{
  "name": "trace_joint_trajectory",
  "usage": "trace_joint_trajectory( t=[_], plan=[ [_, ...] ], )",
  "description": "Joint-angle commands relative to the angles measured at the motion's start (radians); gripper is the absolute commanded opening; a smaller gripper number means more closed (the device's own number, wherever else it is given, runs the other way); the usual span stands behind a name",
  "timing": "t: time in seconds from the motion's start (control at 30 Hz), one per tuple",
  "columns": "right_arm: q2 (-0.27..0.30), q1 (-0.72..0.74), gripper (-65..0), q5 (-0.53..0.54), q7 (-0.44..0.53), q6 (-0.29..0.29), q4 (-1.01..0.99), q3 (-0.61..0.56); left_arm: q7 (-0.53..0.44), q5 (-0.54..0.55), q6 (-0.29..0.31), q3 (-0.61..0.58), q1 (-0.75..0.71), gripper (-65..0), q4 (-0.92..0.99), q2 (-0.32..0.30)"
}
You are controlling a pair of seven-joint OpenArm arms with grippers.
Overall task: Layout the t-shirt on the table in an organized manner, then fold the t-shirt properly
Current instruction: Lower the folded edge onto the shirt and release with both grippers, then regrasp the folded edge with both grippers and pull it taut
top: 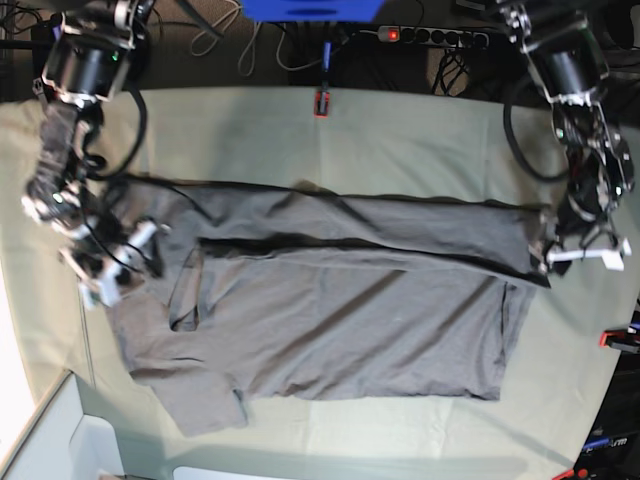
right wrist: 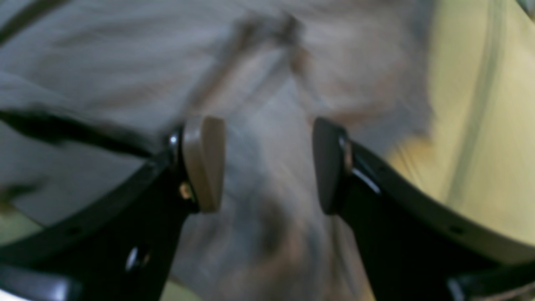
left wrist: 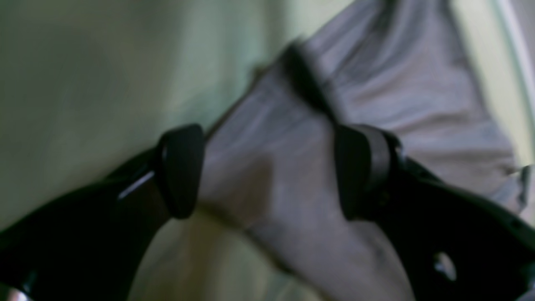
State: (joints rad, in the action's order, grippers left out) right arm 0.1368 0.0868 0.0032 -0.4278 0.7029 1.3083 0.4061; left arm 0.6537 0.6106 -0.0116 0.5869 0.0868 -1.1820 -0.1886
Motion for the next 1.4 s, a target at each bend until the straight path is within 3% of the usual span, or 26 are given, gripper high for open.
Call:
trace_joint_trajectory(
  t=[0.0, 0.17, 0.43, 0.77, 0.9, 1.27, 1.37],
  plan=[
    [0.01, -0.005, -31.0, 0.016, 0.022, -0.005, 0.027, 0.023, -0.015, 0.012, 0.009, 0.0, 0.011, -17.8, -0.016, -0.016],
    [0.005, -0.097, -31.0, 0.017, 0.024, -0.005, 0.086, 0.084, -0.016, 0.012, 0.009, 0.0, -0.009, -17.8, -0.006, -0.013],
    [0.004, -0.209, -31.0, 0.017, 0.024, -0.005, 0.165, 0.086, -0.016, 0.012, 0.009, 0.0, 0.014, -19.0, 0.089, -0.015],
    [0.004, -0.266, -30.6, 0.017, 0.024, -0.005, 0.173, 0.084, -0.018, 0.012, 0.009, 0.0, 0.012, -47.7, 0.096, -0.009],
    [0.005, -0.252, -30.6, 0.017, 0.024, -0.005, 0.153, 0.081, -0.016, 0.013, 0.011, 0.002, 0.012, -64.8, 0.089, -0.007],
    [0.048, -0.169, -31.2, 0.013, 0.025, -0.005, -0.059, 0.086, -0.016, 0.016, 0.011, 0.002, 0.012, -64.8, 0.087, -0.015],
    [0.048, -0.175, -35.7, 0.013, 0.025, -0.005, -0.059, 0.08, -0.016, 0.018, 0.011, 0.002, 0.012, -64.8, 0.087, -0.016]
  ],
)
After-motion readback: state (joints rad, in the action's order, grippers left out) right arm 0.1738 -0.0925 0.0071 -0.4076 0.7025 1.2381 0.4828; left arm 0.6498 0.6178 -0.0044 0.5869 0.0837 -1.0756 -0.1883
